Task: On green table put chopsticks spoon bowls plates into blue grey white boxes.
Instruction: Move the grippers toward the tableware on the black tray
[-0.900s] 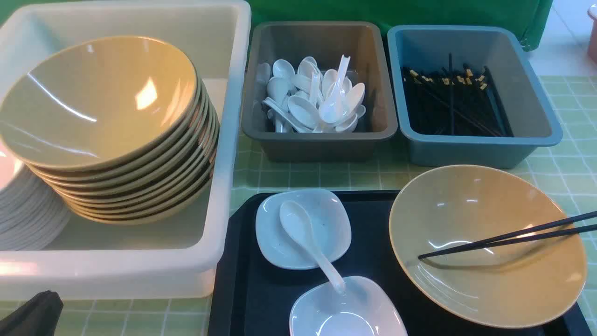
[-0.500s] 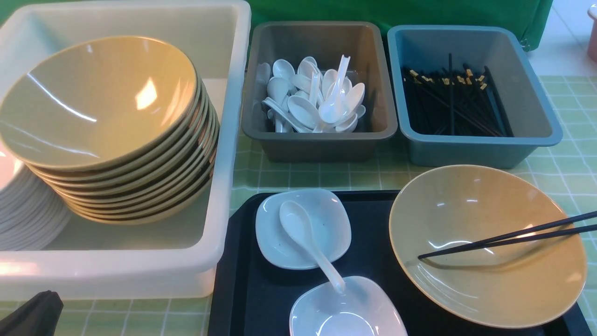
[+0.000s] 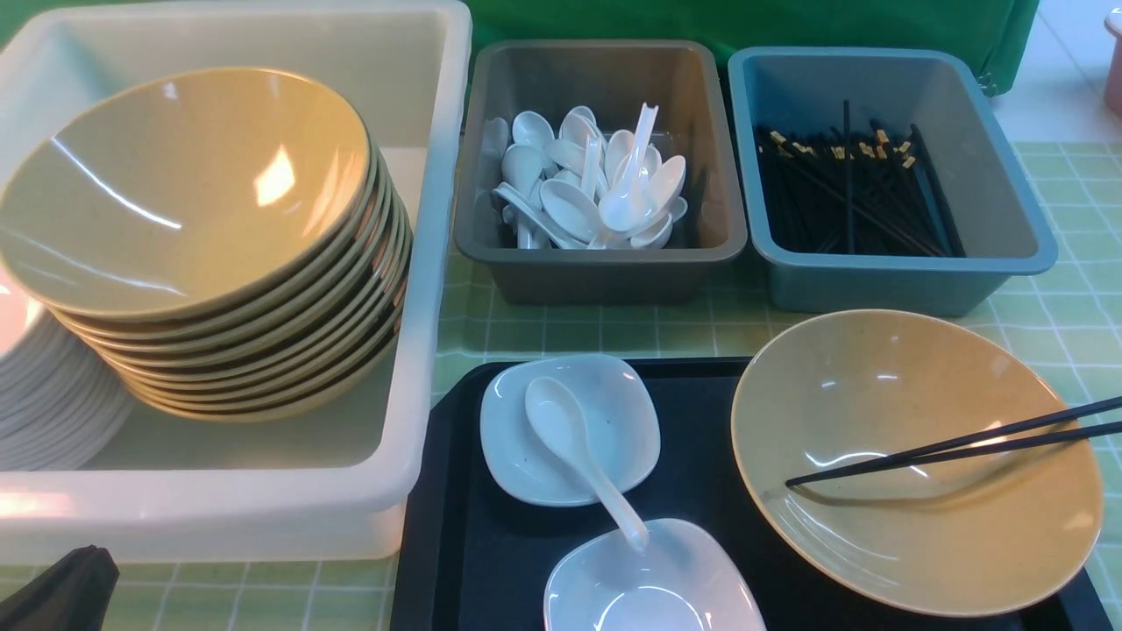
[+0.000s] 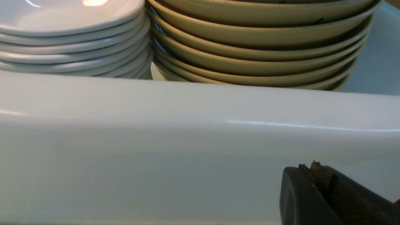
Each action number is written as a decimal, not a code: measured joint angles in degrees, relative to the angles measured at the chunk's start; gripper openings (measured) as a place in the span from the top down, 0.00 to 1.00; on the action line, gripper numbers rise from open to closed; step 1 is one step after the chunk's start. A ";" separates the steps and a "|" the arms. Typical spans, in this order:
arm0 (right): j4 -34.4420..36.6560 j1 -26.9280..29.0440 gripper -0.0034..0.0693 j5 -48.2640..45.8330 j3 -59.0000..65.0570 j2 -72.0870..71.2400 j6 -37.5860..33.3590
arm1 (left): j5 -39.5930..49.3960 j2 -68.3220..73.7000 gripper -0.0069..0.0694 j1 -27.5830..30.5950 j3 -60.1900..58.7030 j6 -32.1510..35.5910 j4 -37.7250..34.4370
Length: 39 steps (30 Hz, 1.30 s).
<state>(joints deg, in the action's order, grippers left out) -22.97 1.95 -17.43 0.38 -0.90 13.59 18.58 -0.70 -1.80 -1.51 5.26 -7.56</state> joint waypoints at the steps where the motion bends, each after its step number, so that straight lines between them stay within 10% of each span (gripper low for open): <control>1: 0.00 0.00 0.63 0.00 0.00 0.00 0.00 | 0.00 0.00 0.91 0.00 0.00 0.00 0.00; 30: 0.00 0.00 0.63 0.33 0.00 0.00 0.00 | -3.81 0.00 0.91 0.00 -0.06 1.24 1.20; 39: 0.20 0.00 0.63 15.19 1.19 0.00 1.15 | -24.92 0.00 0.91 0.00 -0.06 -11.13 -18.50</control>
<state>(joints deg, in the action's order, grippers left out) -22.77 1.95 -2.24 1.57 -0.90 14.73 -6.34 -0.70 -1.80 -1.57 -5.86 -26.05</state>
